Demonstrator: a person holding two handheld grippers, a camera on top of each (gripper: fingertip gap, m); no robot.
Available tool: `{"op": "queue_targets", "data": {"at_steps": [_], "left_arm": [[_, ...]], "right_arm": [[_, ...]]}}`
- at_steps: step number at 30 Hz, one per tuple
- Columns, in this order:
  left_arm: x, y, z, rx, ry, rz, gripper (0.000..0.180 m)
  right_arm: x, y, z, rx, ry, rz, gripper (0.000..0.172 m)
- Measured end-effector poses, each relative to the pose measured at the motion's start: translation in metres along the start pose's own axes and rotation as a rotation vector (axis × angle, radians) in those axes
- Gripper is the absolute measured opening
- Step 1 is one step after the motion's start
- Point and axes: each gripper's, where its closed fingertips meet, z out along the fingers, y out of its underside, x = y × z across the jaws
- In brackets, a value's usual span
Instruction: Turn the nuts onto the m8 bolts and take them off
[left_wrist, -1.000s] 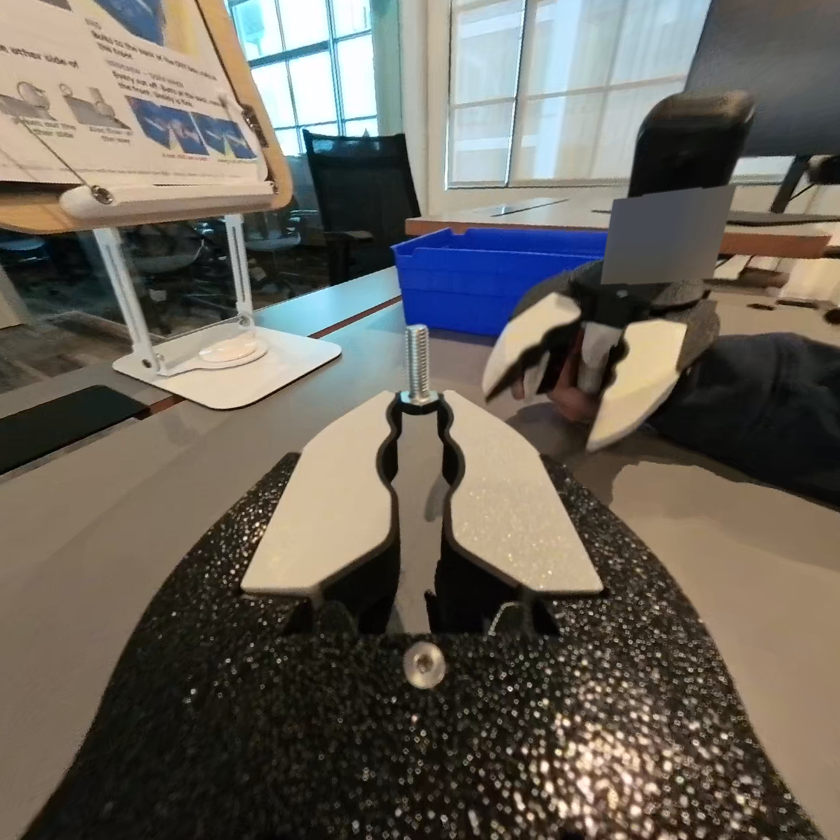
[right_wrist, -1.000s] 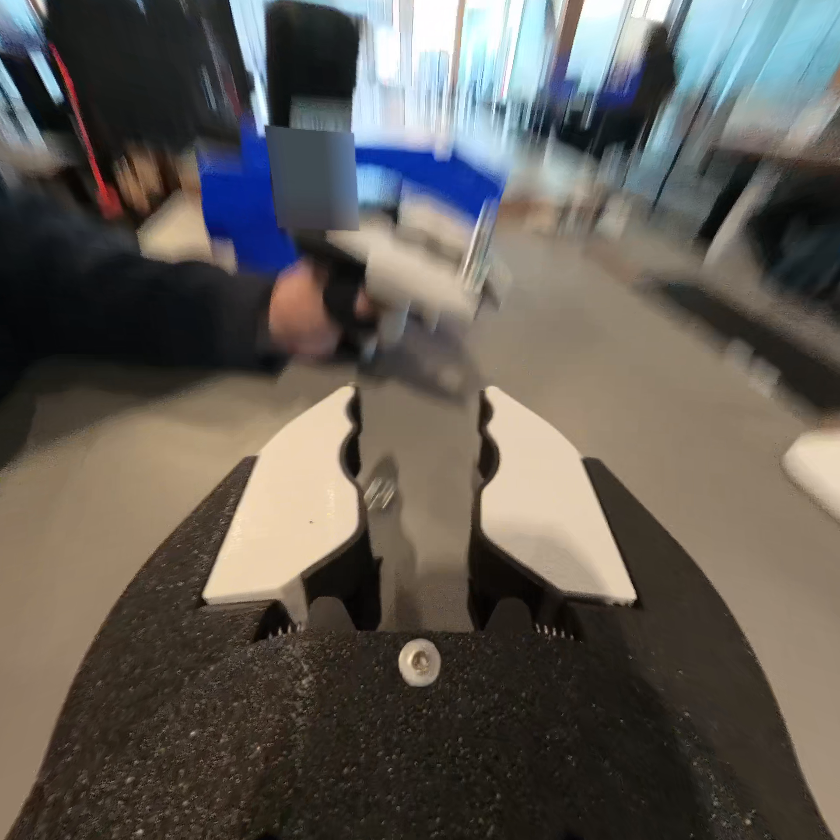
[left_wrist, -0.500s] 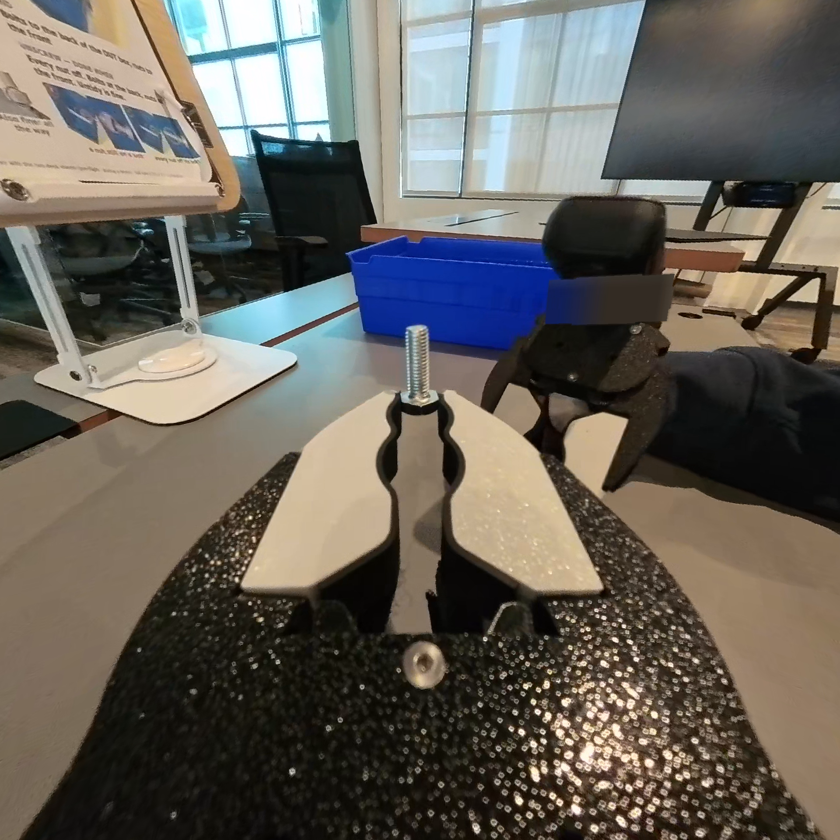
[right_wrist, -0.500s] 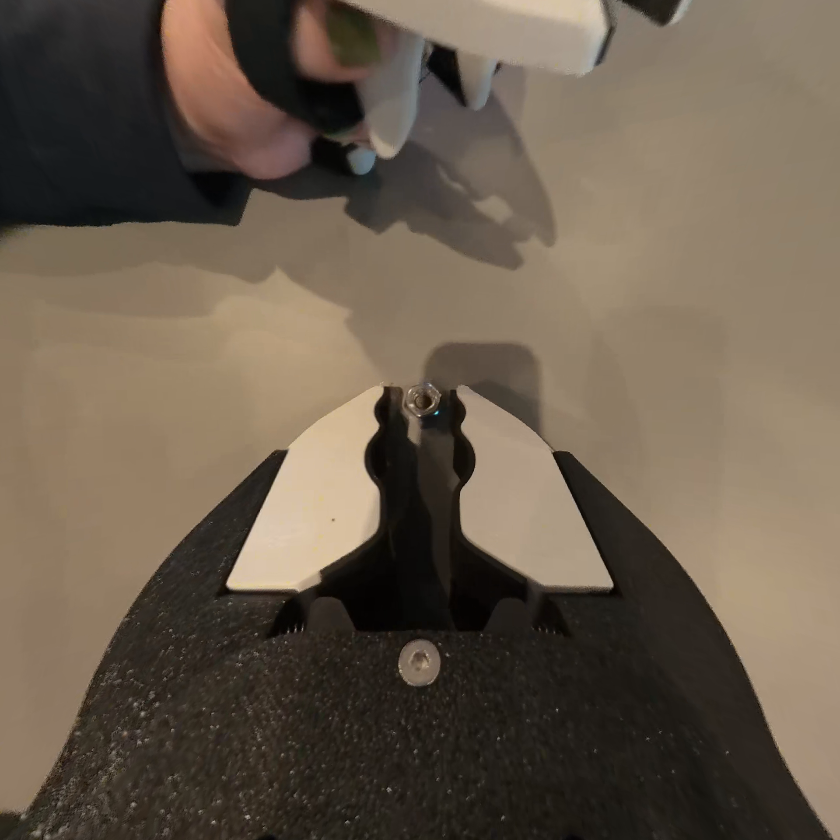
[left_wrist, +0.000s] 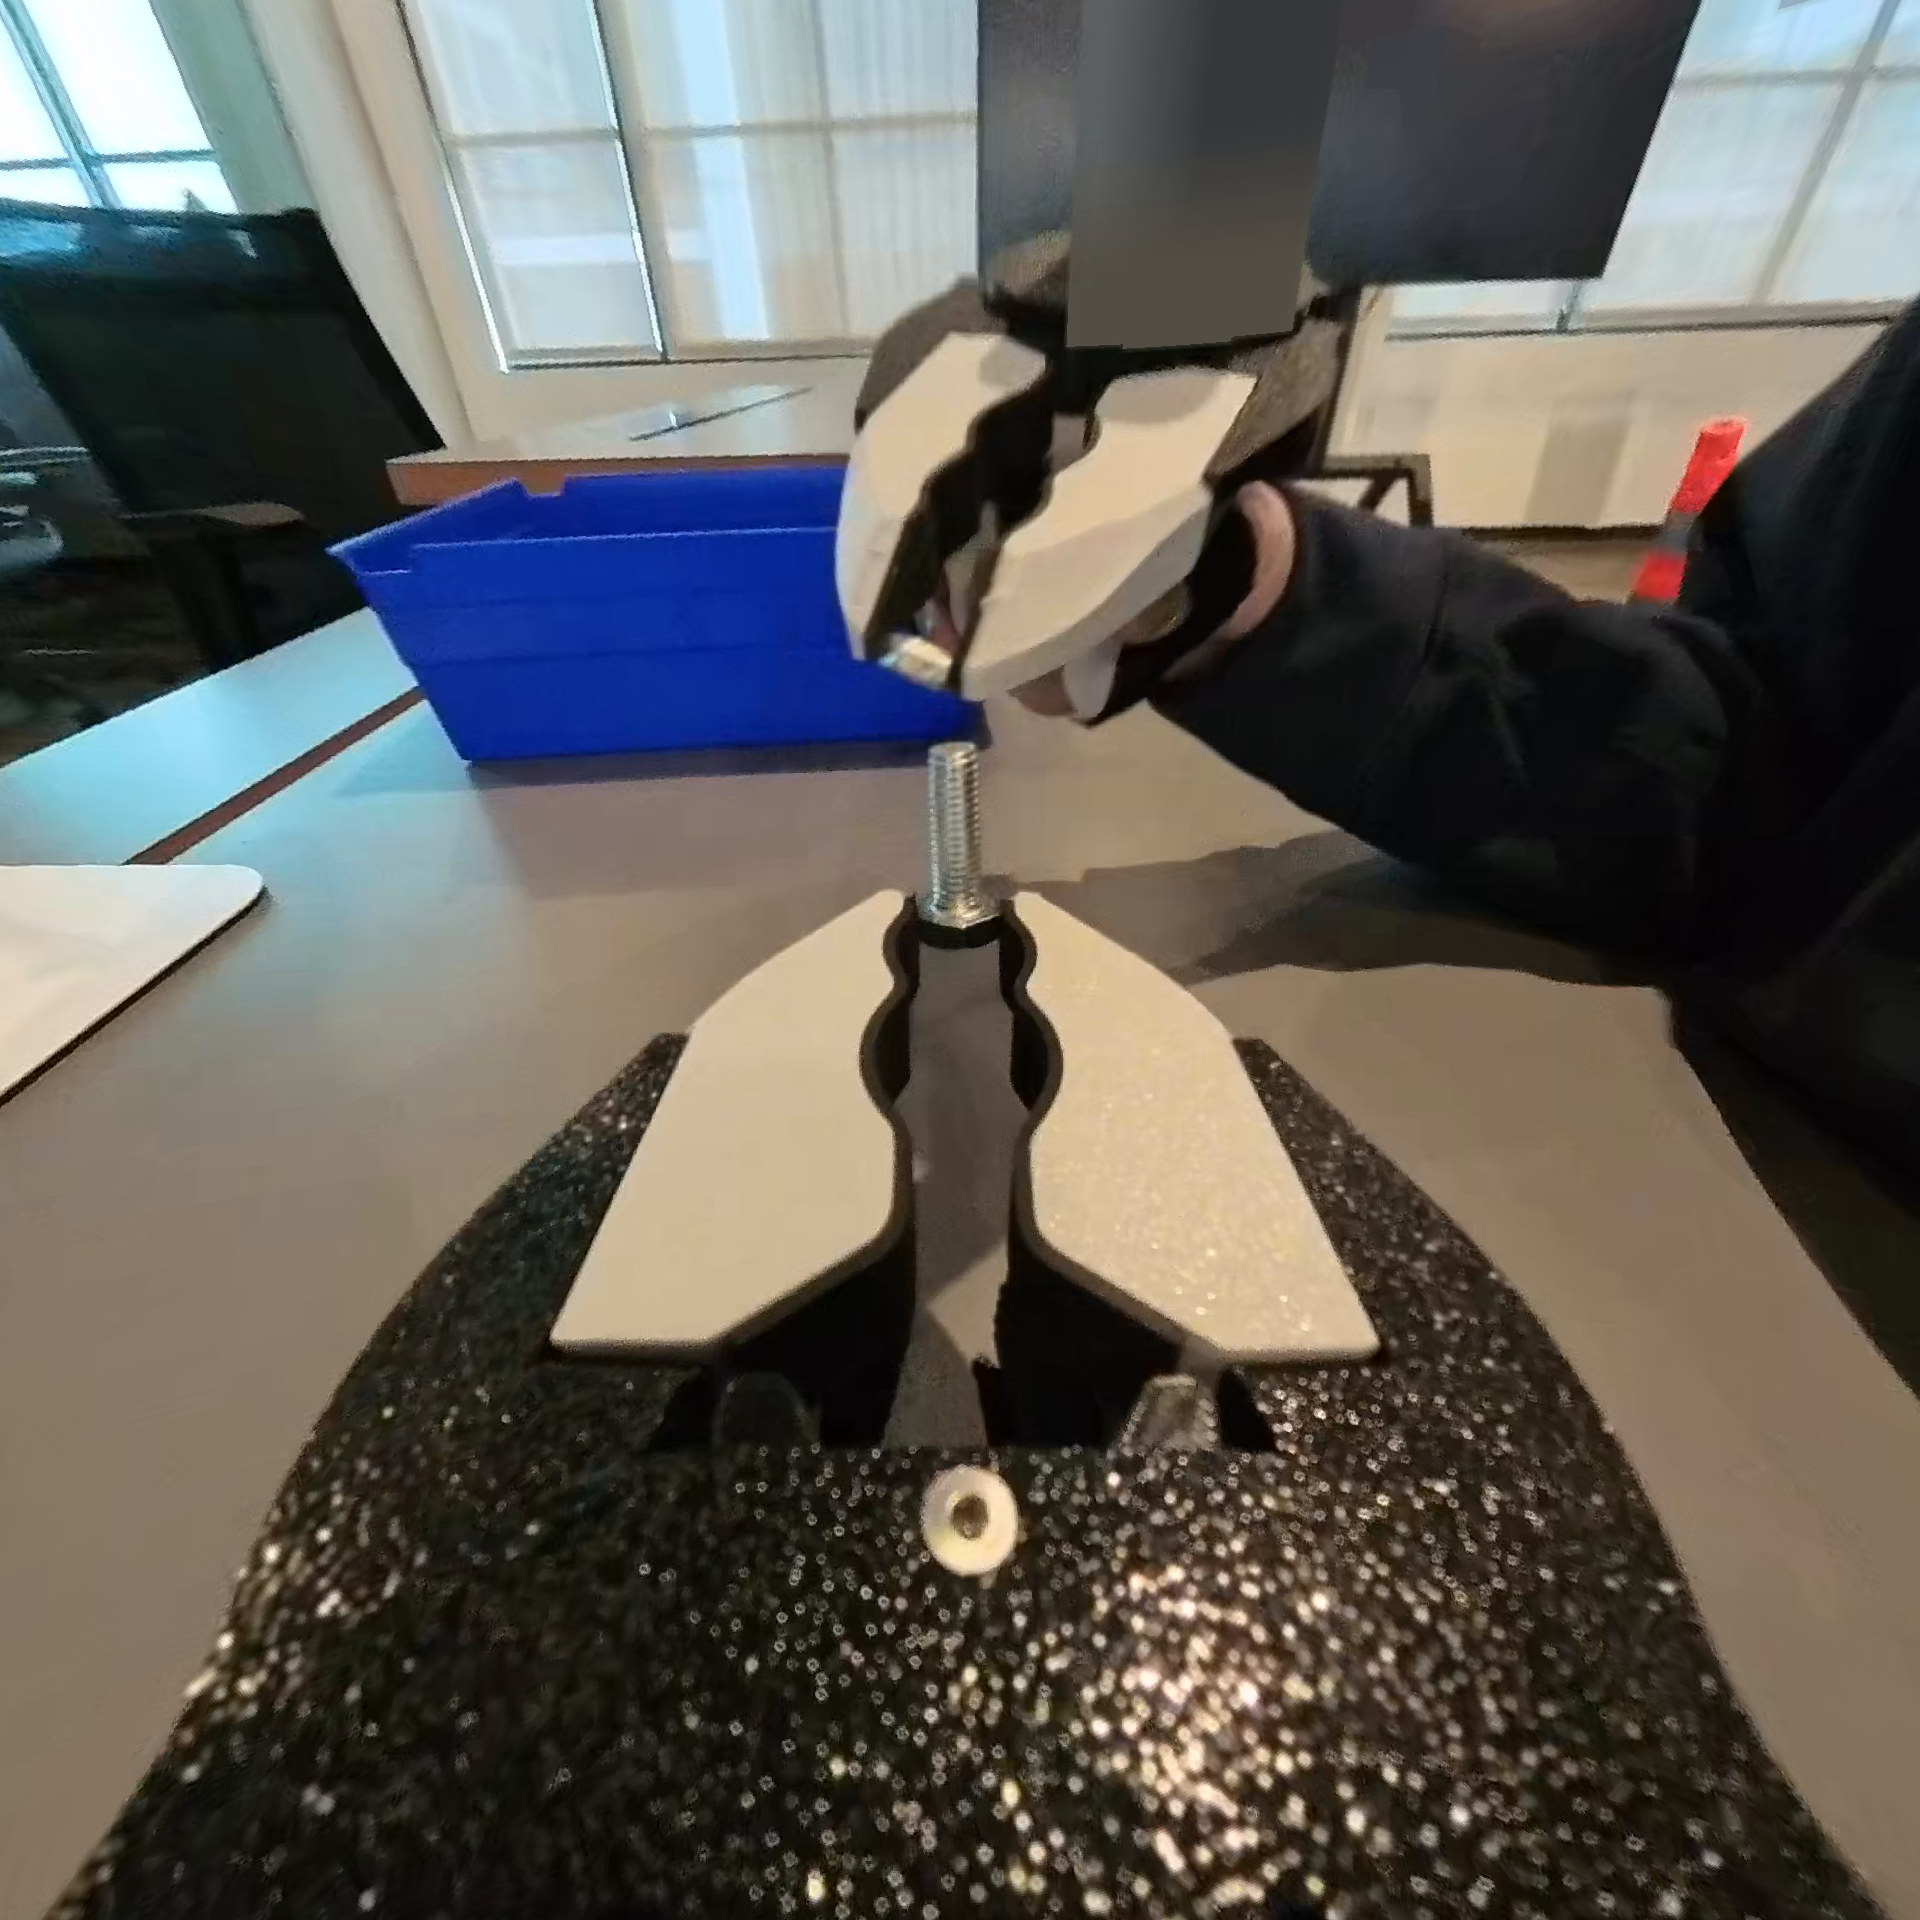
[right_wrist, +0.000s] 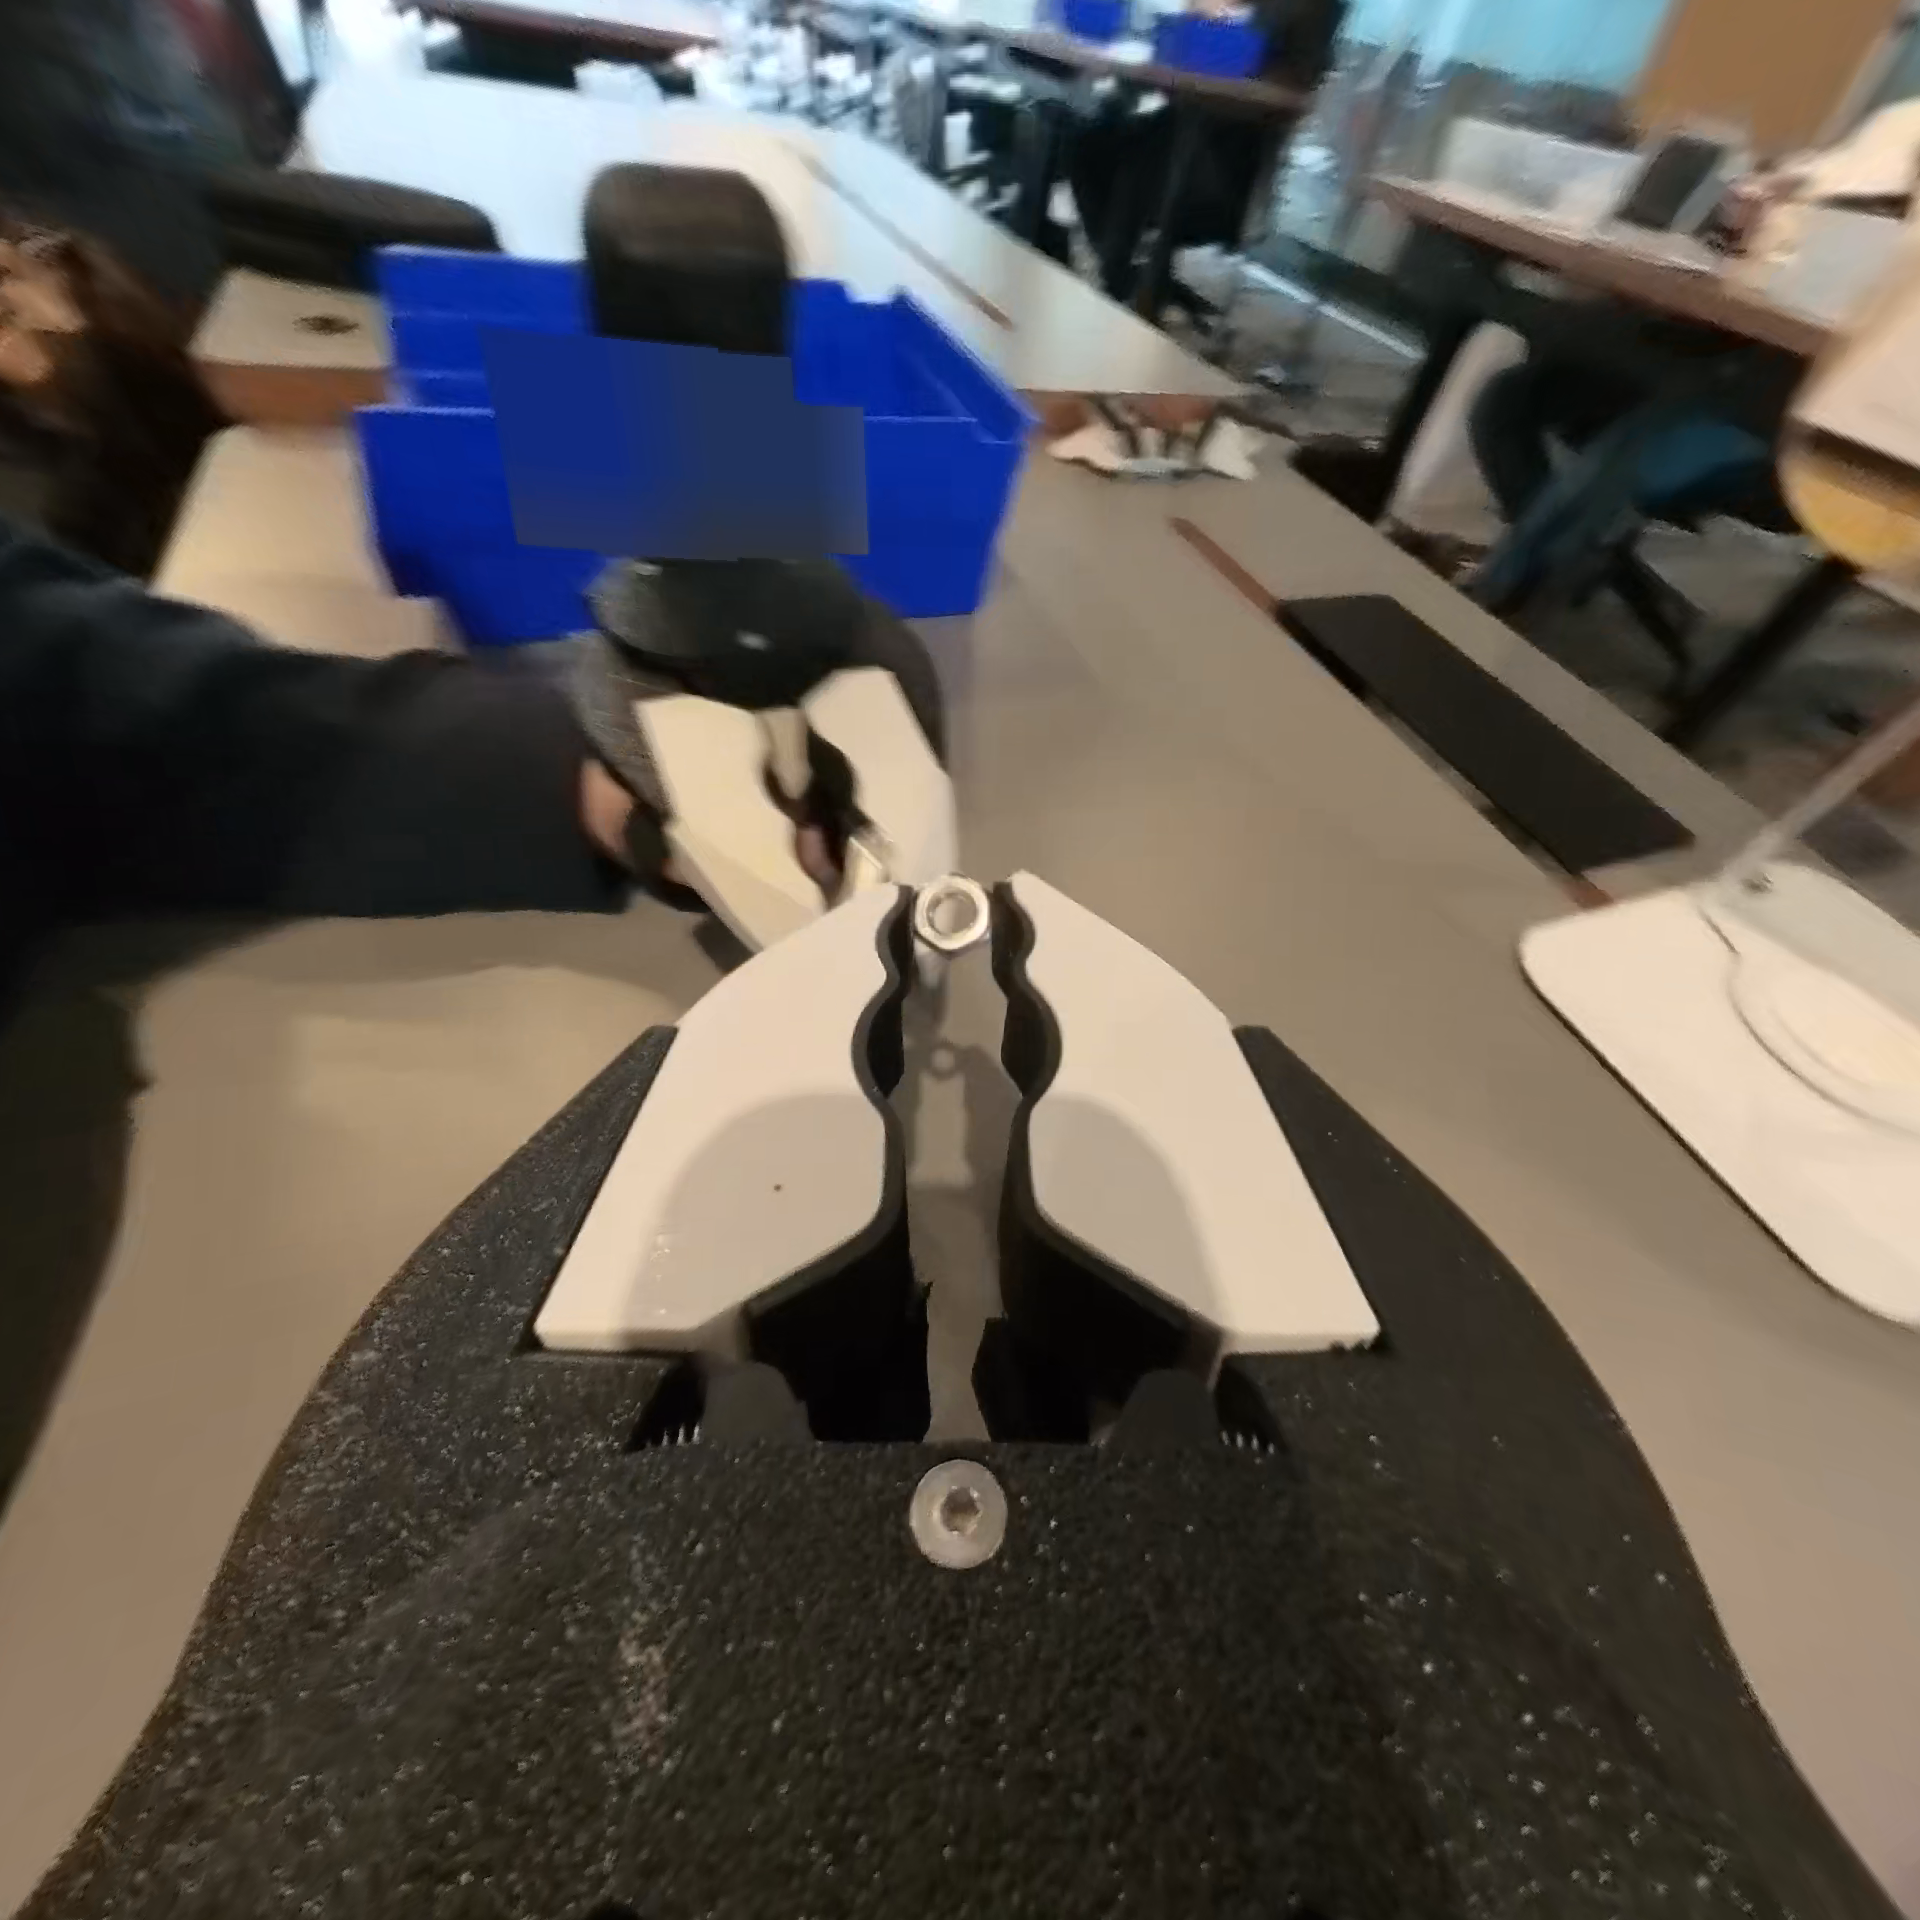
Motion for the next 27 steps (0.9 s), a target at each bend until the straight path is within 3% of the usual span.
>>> {"op": "queue_targets", "data": {"at_steps": [5, 27], "left_arm": [[0.008, 0.001, 0.002, -0.008, 0.053, 0.01, 0.014], [0.02, 0.019, 0.014, -0.145, 0.085, 0.087, 0.014]], "right_arm": [[-0.02, 0.002, 0.007, -0.076, -0.077, -0.033, 0.014], [-0.03, 0.021, 0.0, -0.235, -0.131, 0.084, 0.014]]}}
